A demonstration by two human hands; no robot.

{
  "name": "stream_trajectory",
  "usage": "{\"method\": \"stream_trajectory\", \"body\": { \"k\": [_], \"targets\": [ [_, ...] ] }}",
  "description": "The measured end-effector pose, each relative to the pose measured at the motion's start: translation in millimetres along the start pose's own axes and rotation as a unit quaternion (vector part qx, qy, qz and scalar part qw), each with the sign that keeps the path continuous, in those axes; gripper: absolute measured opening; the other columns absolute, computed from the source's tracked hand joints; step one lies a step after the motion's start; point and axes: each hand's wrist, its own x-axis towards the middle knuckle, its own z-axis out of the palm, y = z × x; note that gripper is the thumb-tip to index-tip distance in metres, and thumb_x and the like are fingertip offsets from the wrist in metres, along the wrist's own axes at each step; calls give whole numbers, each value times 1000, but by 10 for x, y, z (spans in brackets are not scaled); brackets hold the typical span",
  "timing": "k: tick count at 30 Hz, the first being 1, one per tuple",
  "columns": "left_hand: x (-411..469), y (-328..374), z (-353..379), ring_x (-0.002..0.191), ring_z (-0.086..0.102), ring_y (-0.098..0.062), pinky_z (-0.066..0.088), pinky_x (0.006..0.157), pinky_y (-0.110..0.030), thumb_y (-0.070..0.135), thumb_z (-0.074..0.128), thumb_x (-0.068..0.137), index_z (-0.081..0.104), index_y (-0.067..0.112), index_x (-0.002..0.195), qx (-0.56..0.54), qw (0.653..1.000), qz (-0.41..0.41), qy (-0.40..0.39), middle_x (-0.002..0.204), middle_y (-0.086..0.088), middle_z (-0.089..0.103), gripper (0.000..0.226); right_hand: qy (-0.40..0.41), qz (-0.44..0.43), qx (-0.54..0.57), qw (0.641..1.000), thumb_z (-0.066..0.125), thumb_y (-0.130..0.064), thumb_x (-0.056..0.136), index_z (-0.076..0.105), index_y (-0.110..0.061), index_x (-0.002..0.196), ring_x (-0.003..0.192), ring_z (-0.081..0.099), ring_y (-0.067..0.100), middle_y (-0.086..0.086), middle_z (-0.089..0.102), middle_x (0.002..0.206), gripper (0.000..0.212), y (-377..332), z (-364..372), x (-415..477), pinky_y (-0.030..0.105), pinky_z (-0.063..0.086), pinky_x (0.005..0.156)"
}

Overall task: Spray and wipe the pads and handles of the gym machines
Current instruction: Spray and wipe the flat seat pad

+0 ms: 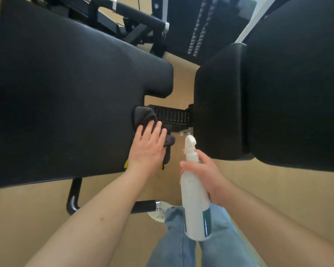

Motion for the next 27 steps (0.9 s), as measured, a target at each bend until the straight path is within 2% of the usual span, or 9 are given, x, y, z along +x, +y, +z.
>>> {"method": "stream_trajectory", "body": {
  "k": [5, 7, 9, 12, 15, 18, 22, 25, 27],
  "targets": [
    [115, 167, 60, 156, -16, -28, -5, 126, -54, 38, 38, 106, 5, 23, 164, 24, 980, 186, -60, 172, 0, -1, 68, 20, -16, -12, 1000, 81, -38, 70, 70, -46, 104, 89, 73, 32, 7, 74, 94, 37, 3, 64, 21, 57, 59, 89],
    [-12, 69, 67, 156, -18, -27, -7, 126, -53, 34, 39, 107, 0, 20, 163, 42, 974, 212, -66, 172, -1, -4, 70, 12, -15, -29, 999, 81, -38, 76, 66, -48, 108, 91, 73, 26, 2, 75, 96, 37, -10, 108, 5, 50, 61, 86],
    [-249, -89, 111, 156, -15, -31, -10, 126, -50, 28, 37, 108, -3, 15, 162, 57, 976, 203, -48, 172, -5, -7, 69, 5, -11, -37, 999, 81, -38, 76, 65, -51, 106, 90, 73, 23, 0, 75, 95, 37, -5, 159, -8, 44, 60, 82],
    [-613, -404, 182, 157, 1, -38, -2, 125, -51, 24, 44, 106, 4, 7, 161, 32, 991, 132, 10, 171, -14, 5, 70, -8, -6, -56, 998, 80, -41, 70, 67, -46, 111, 88, 72, 24, 5, 75, 96, 44, -2, 251, -17, 49, 59, 86],
    [-772, -641, 196, 155, -10, -42, -4, 126, -54, 35, 44, 106, -10, 8, 158, 31, 996, 80, 1, 170, -17, -5, 80, -28, -2, -64, 998, 79, -43, 68, 67, -52, 108, 90, 71, 23, 6, 74, 100, 42, -16, 301, 16, 51, 59, 92],
    [-723, -567, 174, 155, -7, -45, -11, 123, -56, 47, 45, 104, -9, 9, 156, 38, 997, 61, -8, 169, -20, -3, 85, -31, -1, -68, 997, 79, -48, 65, 64, -53, 113, 98, 72, 25, 4, 74, 105, 51, -54, 288, 104, 52, 60, 93],
    [-387, -95, 149, 155, -3, -46, -15, 120, -58, 51, 43, 102, 3, 6, 161, 10, 1000, -9, 9, 169, -24, 1, 84, -13, -17, -47, 999, 81, -44, 63, 65, -39, 123, 92, 72, 22, -1, 75, 99, 62, -77, 144, 240, 46, 61, 85],
    [-102, 282, 111, 154, -16, -43, -13, 121, -58, 34, 22, 106, -8, 6, 161, 18, 999, 6, -27, 168, -21, -15, 69, -3, -29, -54, 998, 78, -38, 69, 65, -34, 124, 88, 71, 14, -13, 74, 87, 57, -124, 60, 204, 35, 56, 77],
    [16, 387, 114, 154, -17, -41, -9, 123, -58, 28, 25, 107, -7, 7, 161, 28, 998, 53, -17, 169, -19, -13, 67, 4, -37, -60, 997, 77, -36, 71, 66, -35, 121, 84, 70, 8, -17, 73, 84, 52, -160, -32, 131, 30, 54, 74]
  ]
}}
